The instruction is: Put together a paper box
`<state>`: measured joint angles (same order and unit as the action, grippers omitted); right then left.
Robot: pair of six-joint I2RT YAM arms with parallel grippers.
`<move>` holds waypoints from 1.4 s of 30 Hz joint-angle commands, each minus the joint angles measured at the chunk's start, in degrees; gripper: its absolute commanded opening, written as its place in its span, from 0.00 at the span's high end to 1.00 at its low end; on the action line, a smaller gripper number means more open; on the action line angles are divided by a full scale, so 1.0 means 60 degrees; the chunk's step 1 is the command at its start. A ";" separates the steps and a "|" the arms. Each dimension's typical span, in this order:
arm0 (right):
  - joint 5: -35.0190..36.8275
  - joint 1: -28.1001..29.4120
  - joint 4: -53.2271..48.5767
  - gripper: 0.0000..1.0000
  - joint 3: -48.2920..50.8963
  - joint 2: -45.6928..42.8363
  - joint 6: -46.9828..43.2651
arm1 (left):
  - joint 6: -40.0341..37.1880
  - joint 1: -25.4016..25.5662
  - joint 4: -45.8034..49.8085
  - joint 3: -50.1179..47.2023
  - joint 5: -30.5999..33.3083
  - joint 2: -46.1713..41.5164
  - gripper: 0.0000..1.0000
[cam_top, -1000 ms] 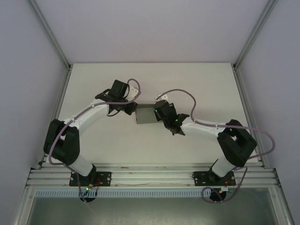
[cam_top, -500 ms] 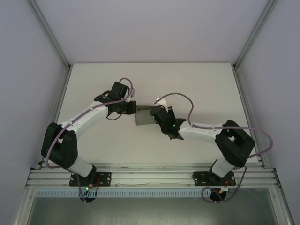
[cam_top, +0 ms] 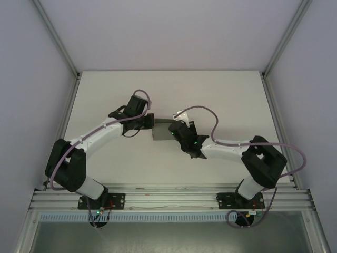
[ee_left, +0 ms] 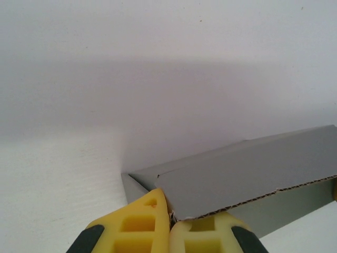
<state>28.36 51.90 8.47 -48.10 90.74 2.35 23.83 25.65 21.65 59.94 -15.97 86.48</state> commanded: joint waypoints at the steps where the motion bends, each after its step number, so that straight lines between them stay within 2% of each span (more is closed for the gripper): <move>1: 0.0063 0.0044 -0.1330 1.00 0.0653 0.0086 0.0180 | 0.0182 0.0398 0.0868 -0.0738 0.0753 0.0187 1.00; 8: 0.0396 0.0139 -0.0328 1.00 0.1117 0.0126 -0.0235 | 0.0103 0.1177 -0.0420 -0.2287 0.2364 -0.0207 1.00; 12: 0.0566 0.0171 0.0430 1.00 0.1496 0.0128 -0.0319 | 0.0331 0.1415 -0.1592 -0.3259 0.2392 -0.0614 1.00; 17: 0.0459 0.0168 0.1298 0.99 0.2112 -0.0055 -0.0170 | 0.0510 0.1754 -0.3329 -0.4948 0.2951 -0.1341 1.00; 22: 0.0309 0.0169 0.0422 0.85 0.1695 -0.0294 0.0363 | 0.0517 0.1938 -0.4106 -0.5845 0.3594 -0.1843 1.00; 28: -0.0457 0.0173 -0.0712 0.52 0.0849 -0.0827 0.0728 | 0.0361 0.2124 -0.4282 -0.5655 0.3842 -0.1918 1.00; 32: -0.1027 0.0098 -0.0967 0.41 0.0806 -0.1527 0.0742 | 0.0321 0.2291 -0.4238 -0.5637 0.4112 -0.1947 1.00; 37: -0.2720 -0.0282 -0.0719 0.28 0.1127 -0.2647 0.0880 | 0.0266 0.2472 -0.4192 -0.5561 0.4328 -0.2089 1.00; 41: -0.4262 -0.0900 -0.0461 0.24 0.1103 -0.3052 0.1220 | 0.0231 0.2677 -0.3965 -0.5407 0.4775 -0.2137 1.00; 42: -0.4231 -0.0965 -0.0418 0.24 0.1066 -0.3054 0.1315 | 0.0158 0.2701 -0.3951 -0.5371 0.4718 -0.2142 1.00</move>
<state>9.54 47.53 5.72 -42.11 73.14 8.14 25.06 40.64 -14.13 29.50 12.75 72.36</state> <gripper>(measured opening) 0.758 0.063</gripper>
